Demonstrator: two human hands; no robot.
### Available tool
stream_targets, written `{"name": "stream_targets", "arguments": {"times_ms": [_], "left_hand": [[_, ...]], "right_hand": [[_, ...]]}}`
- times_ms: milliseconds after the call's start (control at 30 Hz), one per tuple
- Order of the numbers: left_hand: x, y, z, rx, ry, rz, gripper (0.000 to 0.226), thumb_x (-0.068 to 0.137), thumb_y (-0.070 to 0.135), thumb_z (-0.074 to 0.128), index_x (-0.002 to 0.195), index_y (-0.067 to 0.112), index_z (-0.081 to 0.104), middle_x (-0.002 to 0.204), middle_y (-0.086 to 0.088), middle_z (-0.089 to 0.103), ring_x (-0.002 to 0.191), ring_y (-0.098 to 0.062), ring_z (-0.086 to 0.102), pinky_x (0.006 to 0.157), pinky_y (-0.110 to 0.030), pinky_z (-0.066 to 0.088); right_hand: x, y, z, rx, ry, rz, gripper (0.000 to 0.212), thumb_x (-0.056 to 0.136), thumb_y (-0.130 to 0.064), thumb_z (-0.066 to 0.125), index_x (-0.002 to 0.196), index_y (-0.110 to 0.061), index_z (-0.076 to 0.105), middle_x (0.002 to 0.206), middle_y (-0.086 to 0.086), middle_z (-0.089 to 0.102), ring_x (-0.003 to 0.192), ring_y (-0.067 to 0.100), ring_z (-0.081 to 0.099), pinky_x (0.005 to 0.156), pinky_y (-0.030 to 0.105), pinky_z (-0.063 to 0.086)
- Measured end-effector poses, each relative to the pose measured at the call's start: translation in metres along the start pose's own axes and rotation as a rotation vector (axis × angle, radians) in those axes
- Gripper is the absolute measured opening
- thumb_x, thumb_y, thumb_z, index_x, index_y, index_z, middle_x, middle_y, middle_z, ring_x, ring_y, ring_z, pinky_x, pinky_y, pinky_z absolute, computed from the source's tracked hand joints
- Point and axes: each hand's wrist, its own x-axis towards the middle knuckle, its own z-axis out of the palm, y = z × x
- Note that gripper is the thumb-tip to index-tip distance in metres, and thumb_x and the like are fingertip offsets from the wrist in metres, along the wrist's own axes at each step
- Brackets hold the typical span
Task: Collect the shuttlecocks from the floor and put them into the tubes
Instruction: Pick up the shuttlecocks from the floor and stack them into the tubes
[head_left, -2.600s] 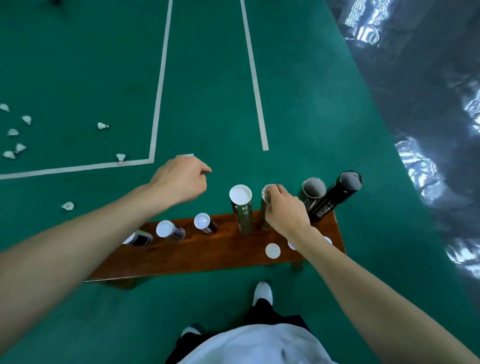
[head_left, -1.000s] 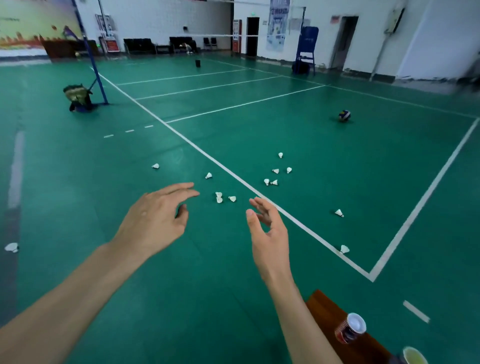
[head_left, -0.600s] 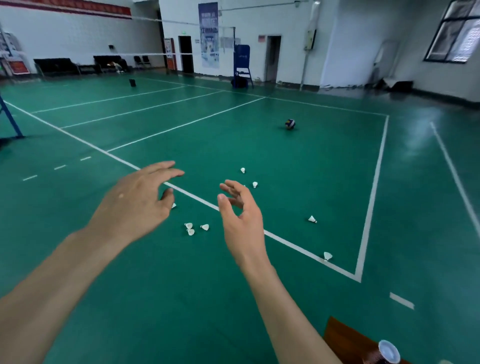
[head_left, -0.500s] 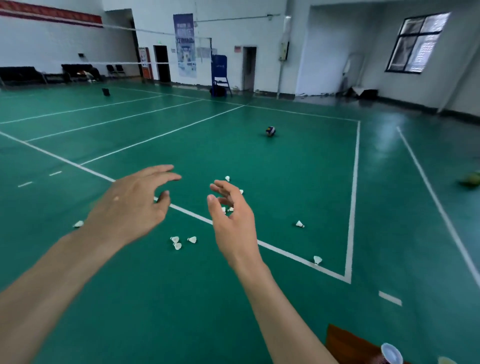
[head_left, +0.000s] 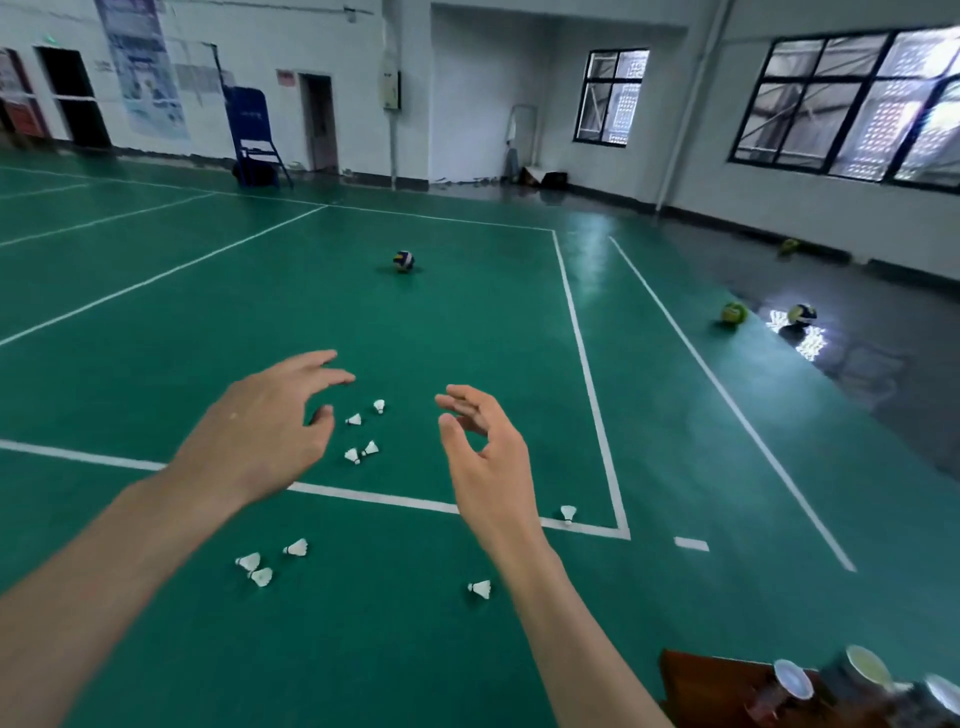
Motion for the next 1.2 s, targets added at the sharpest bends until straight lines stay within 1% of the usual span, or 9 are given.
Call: {"name": "stream_targets", "arguments": {"times_ms": [100, 167, 300, 467, 567, 667, 800, 1000, 1200], "left_hand": [[0.058, -0.059, 0.021, 0.008, -0.018, 0.008, 0.040, 0.095, 0.025, 0.058, 0.131, 0.040, 0.062, 0.156, 0.021, 0.041, 0.075, -0.013, 0.051, 0.109, -0.040, 0.043], [0.092, -0.090, 0.035, 0.031, -0.037, 0.000, 0.040, 0.095, 0.026, 0.057, 0.132, 0.041, 0.061, 0.156, 0.023, 0.039, 0.081, -0.012, 0.058, 0.110, -0.039, 0.043], [0.177, -0.159, 0.057, 0.095, -0.100, -0.052, 0.042, 0.097, 0.029, 0.054, 0.137, 0.042, 0.057, 0.158, 0.022, 0.036, 0.128, -0.015, 0.057, 0.117, -0.042, 0.037], [0.260, -0.233, 0.074, 0.155, -0.166, -0.110, 0.040, 0.098, 0.033, 0.053, 0.136, 0.044, 0.055, 0.159, 0.022, 0.034, 0.087, -0.010, 0.058, 0.116, -0.045, 0.038], [0.298, -0.278, 0.085, 0.188, -0.200, -0.127, 0.041, 0.098, 0.033, 0.053, 0.137, 0.043, 0.055, 0.160, 0.020, 0.034, 0.101, -0.009, 0.064, 0.115, -0.045, 0.038], [0.337, -0.323, 0.100, 0.214, -0.260, -0.132, 0.041, 0.099, 0.033, 0.052, 0.139, 0.042, 0.055, 0.161, 0.018, 0.032, 0.078, 0.001, 0.060, 0.116, -0.045, 0.037], [0.399, -0.392, 0.136, 0.219, -0.352, -0.105, 0.043, 0.099, 0.030, 0.051, 0.140, 0.040, 0.054, 0.163, 0.015, 0.031, 0.104, -0.013, 0.063, 0.115, -0.048, 0.036], [0.484, -0.506, 0.223, 0.205, -0.529, -0.009, 0.046, 0.099, 0.030, 0.049, 0.144, 0.038, 0.050, 0.165, 0.010, 0.026, 0.135, -0.017, 0.051, 0.117, -0.050, 0.030], [0.497, -0.617, 0.373, -0.009, -0.785, -0.057, 0.053, 0.092, 0.034, 0.058, 0.143, 0.042, 0.048, 0.166, 0.017, 0.018, 0.141, -0.015, 0.043, 0.117, -0.038, 0.034]], "right_hand": [[0.060, 0.033, 0.051, -0.011, 0.005, 0.004, 0.025, 0.101, -0.023, 0.060, 0.123, -0.033, 0.065, 0.114, -0.028, 0.070, 0.113, -0.007, 0.060, 0.074, 0.005, 0.044], [0.097, 0.052, 0.074, 0.007, -0.001, 0.017, 0.024, 0.101, -0.023, 0.060, 0.122, -0.034, 0.065, 0.115, -0.027, 0.071, 0.112, -0.007, 0.061, 0.079, 0.005, 0.043], [0.188, 0.091, 0.129, 0.076, -0.029, 0.080, 0.022, 0.102, -0.021, 0.060, 0.115, -0.037, 0.066, 0.111, -0.024, 0.072, 0.108, -0.005, 0.063, 0.079, 0.005, 0.044], [0.288, 0.117, 0.190, 0.081, -0.068, 0.100, 0.021, 0.102, -0.020, 0.059, 0.115, -0.035, 0.067, 0.109, -0.022, 0.072, 0.105, -0.005, 0.063, 0.072, 0.006, 0.046], [0.332, 0.135, 0.221, 0.059, -0.091, 0.101, 0.021, 0.103, -0.021, 0.059, 0.114, -0.036, 0.067, 0.109, -0.023, 0.072, 0.105, -0.004, 0.064, 0.076, 0.014, 0.051], [0.368, 0.161, 0.250, 0.052, -0.079, 0.135, 0.021, 0.103, -0.021, 0.058, 0.116, -0.035, 0.067, 0.109, -0.022, 0.072, 0.105, -0.005, 0.064, 0.074, 0.020, 0.054], [0.418, 0.206, 0.299, -0.001, -0.046, 0.198, 0.021, 0.103, -0.023, 0.057, 0.117, -0.035, 0.067, 0.109, -0.025, 0.071, 0.105, -0.007, 0.064, 0.085, 0.028, 0.056], [0.497, 0.281, 0.381, -0.209, -0.134, 0.279, 0.021, 0.102, -0.026, 0.060, 0.119, -0.035, 0.066, 0.114, -0.026, 0.069, 0.112, -0.002, 0.061, 0.082, 0.011, 0.045], [0.564, 0.419, 0.441, -0.434, -0.335, 0.345, 0.032, 0.102, -0.034, 0.059, 0.133, -0.033, 0.057, 0.120, -0.022, 0.067, 0.114, 0.000, 0.059, 0.086, 0.018, 0.045]]}}
